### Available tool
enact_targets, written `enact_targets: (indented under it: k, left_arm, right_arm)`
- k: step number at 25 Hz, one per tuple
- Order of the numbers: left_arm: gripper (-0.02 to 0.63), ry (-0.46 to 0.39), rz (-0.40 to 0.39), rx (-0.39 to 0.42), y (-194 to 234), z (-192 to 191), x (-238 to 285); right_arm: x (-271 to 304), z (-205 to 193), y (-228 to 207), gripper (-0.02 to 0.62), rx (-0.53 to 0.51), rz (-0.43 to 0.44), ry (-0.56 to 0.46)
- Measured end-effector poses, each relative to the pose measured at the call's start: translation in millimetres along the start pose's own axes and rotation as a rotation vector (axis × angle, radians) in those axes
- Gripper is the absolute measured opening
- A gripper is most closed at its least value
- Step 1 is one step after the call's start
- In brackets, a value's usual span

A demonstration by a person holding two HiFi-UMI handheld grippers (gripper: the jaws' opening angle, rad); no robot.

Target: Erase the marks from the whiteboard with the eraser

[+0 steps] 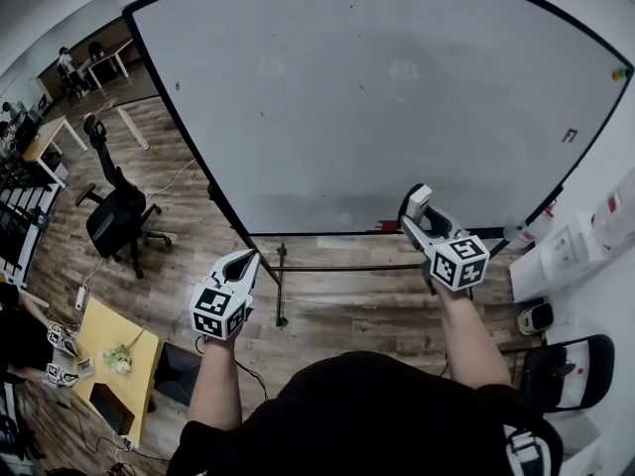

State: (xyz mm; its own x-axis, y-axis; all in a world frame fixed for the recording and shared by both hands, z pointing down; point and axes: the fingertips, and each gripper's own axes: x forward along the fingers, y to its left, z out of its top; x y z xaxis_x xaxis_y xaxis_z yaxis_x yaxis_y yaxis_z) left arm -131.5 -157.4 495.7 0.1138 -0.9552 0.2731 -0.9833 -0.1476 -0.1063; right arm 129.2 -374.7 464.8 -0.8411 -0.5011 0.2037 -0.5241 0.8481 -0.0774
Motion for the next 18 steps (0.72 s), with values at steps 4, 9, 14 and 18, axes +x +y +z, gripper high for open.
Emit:
enact_targets:
  k: [4, 9, 14, 18]
  left_arm:
    - [0.011, 0.01, 0.002, 0.006, -4.0, 0.2, 1.6]
    - [0.011, 0.006, 0.009, 0.007, -6.3, 3.5, 1.8]
    - [0.011, 0.004, 0.012, 0.008, -4.7, 6.6, 3.0]
    - [0.011, 0.006, 0.005, 0.011, -2.0, 3.9, 3.9]
  right_arm:
    - [1.4, -6.5, -2.4, 0.23, 0.007, 0.009, 0.008]
    - [1.1, -7.4, -3.2, 0.23, 0.0, 0.018, 0.014]
    - [3.2, -3.6, -2.2, 0.23, -0.002, 0.024, 0.017]
    - [6.7, -3.6, 0.0, 0.23, -0.007, 0.019, 0.026]
